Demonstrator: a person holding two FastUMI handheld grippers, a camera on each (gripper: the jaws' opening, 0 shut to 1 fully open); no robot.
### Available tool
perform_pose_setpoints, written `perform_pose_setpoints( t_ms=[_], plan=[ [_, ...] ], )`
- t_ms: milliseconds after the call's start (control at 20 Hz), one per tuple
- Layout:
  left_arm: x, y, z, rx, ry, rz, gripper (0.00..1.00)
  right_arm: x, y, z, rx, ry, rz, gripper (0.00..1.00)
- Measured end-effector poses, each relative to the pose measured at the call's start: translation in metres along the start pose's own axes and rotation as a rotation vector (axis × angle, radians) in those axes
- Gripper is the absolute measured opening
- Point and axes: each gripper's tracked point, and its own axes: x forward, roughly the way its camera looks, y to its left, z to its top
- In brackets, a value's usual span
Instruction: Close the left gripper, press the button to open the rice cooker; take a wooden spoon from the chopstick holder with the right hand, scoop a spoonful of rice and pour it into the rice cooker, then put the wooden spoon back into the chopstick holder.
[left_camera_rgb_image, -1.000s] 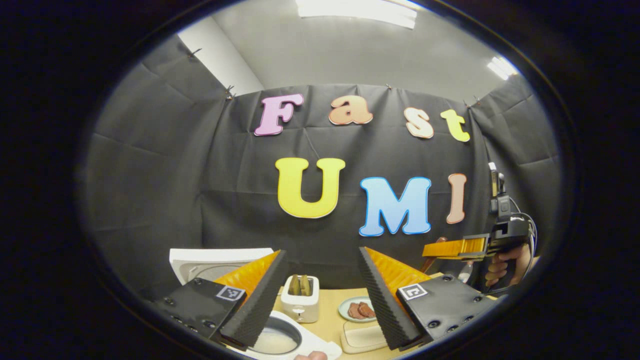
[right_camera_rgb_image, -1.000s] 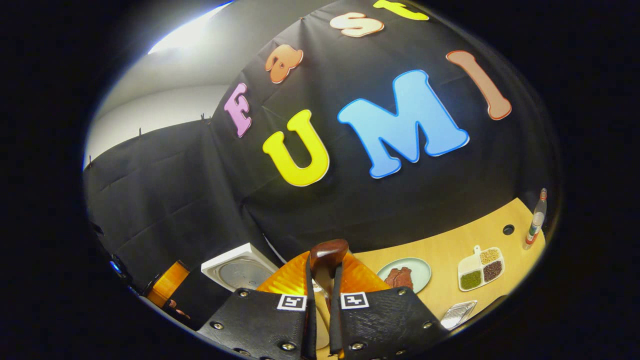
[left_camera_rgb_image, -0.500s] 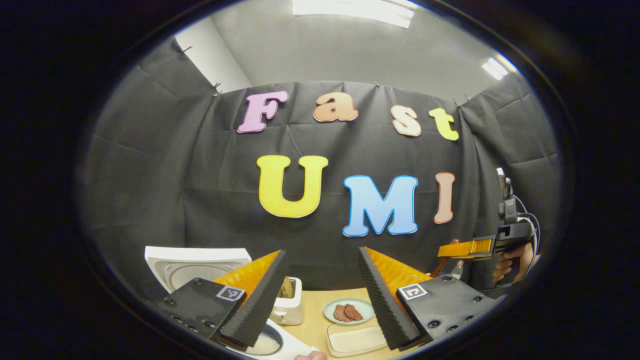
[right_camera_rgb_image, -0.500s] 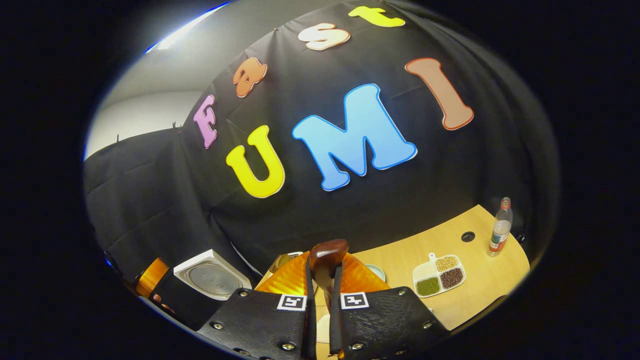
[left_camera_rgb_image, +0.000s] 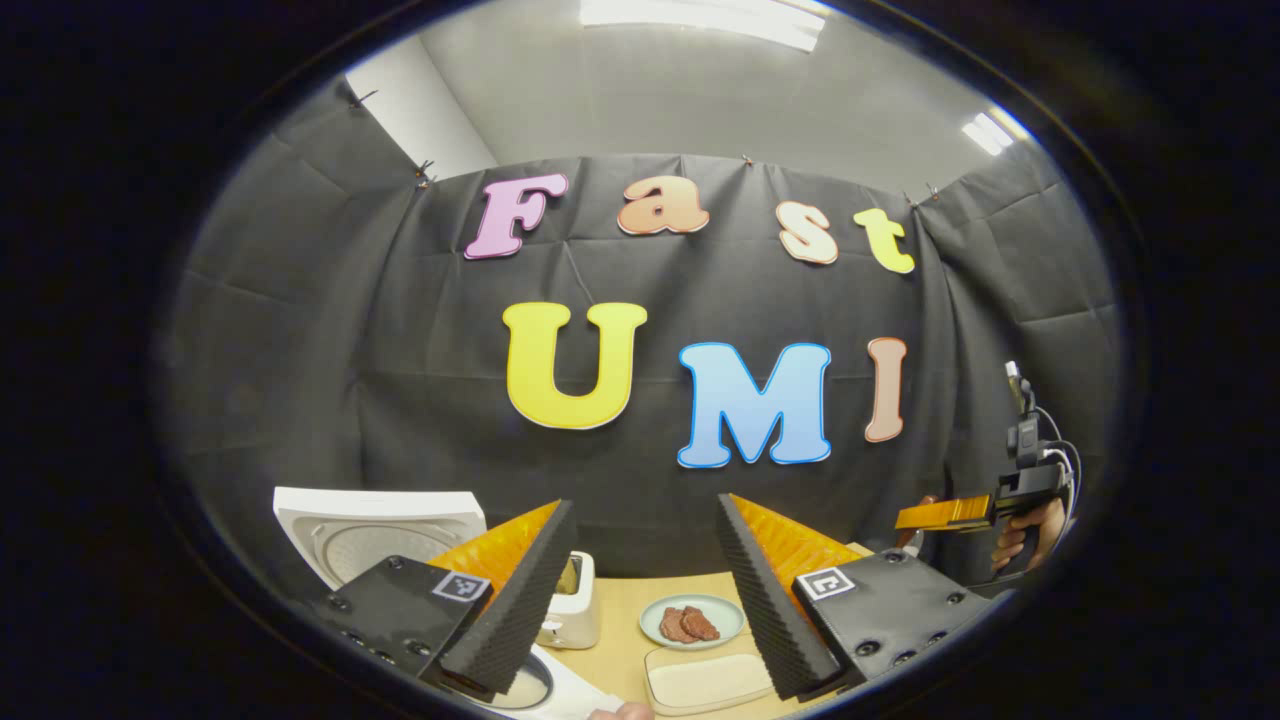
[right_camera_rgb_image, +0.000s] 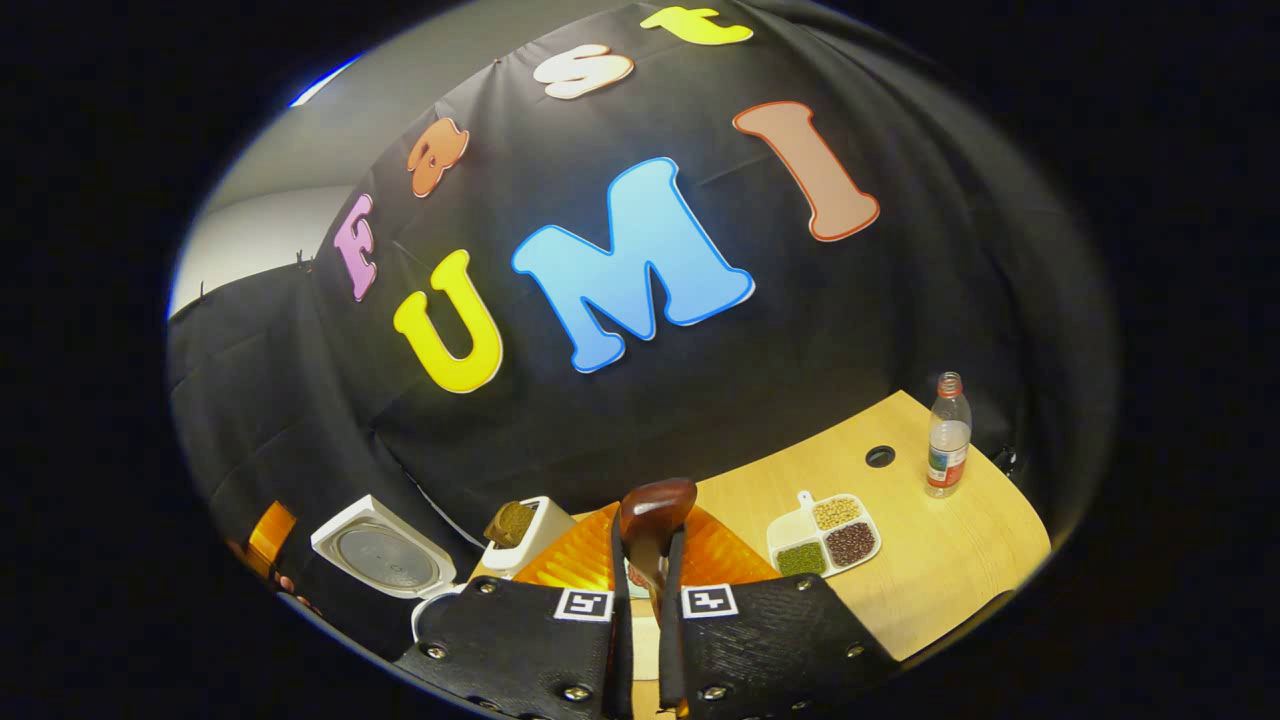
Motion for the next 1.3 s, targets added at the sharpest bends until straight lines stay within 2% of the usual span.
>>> perform_pose_setpoints(
  t_ms=[100,200,400,550,800,1000,1300],
  plan=[
    [0.000,-0.004,-0.002,0.005,0.005,-0.006,0.98,0.007,-0.016,-0.010,0.022,0.008,-0.045,0.11],
    [0.000,-0.006,-0.003,0.012,0.011,-0.007,0.94,0.012,-0.029,-0.020,0.041,0.023,-0.073,0.11],
    [-0.003,-0.007,0.000,0.022,0.012,-0.002,0.96,0.017,-0.054,-0.044,0.034,0.066,-0.132,0.11],
    [-0.009,-0.005,0.000,0.029,0.015,0.009,0.94,0.020,-0.068,-0.062,0.030,0.097,-0.166,0.11],
    [-0.018,0.001,-0.001,0.045,0.027,0.036,0.96,0.026,-0.081,-0.083,0.031,0.125,-0.193,0.11],
    [-0.027,0.008,-0.003,0.066,0.032,0.065,0.94,0.035,-0.081,-0.099,0.028,0.147,-0.190,0.11],
    [-0.039,0.022,-0.002,0.069,0.038,0.111,0.95,0.045,-0.088,-0.120,-0.020,0.179,-0.216,0.11]
  ],
)
